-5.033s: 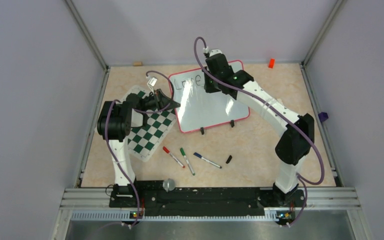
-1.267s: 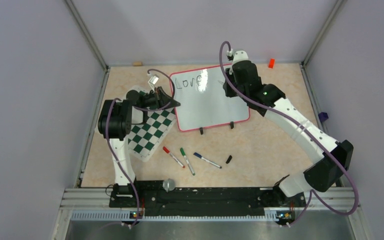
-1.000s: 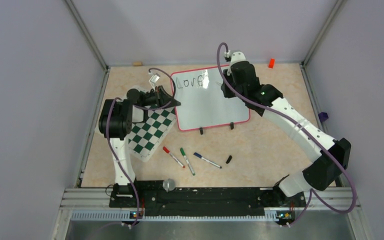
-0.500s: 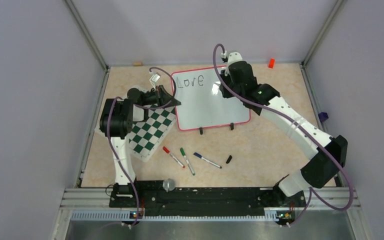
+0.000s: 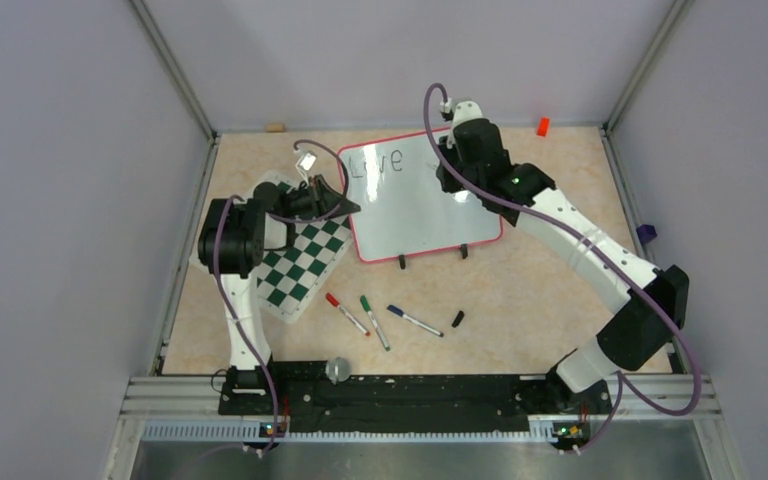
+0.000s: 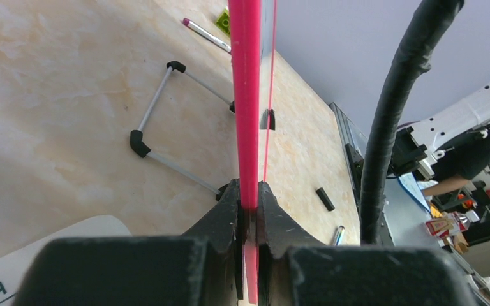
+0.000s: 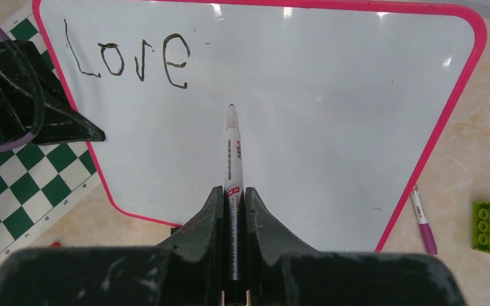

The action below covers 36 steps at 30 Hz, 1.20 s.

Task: Write a sentence on the whiteboard

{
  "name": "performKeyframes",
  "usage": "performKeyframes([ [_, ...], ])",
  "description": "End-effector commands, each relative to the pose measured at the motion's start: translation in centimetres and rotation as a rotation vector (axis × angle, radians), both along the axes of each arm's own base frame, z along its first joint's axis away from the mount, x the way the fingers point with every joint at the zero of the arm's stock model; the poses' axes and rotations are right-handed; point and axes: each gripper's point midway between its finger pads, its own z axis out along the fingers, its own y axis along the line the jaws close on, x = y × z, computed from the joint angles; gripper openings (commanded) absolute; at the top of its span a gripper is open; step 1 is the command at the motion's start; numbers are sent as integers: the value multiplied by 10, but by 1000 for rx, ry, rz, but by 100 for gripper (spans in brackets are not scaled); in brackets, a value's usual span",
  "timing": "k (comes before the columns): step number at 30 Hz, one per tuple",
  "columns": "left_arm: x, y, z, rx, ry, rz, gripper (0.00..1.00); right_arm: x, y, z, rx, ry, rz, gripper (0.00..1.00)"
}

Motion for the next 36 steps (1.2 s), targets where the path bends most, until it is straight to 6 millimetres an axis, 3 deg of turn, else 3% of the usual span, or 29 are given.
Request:
performKeyframes([
  [1, -10, -3, 0, 28, -200, -21, 0, 7, -1, 25, 42, -49, -23, 0],
  [7, -9, -2, 3, 34, -184, -63, 0, 4, 2, 16, 52, -29, -16, 0],
  [13, 4, 23, 4, 17, -157, 64, 0, 5, 7, 16, 88, -25, -20, 0],
  [25, 0, 23, 3, 26, -170, 49, 0, 9, 10, 18, 92, -30, -17, 0],
  [36, 0, 22, 2, 26, -166, 41, 0, 18, 32, 15, 33, -41, 12, 0],
])
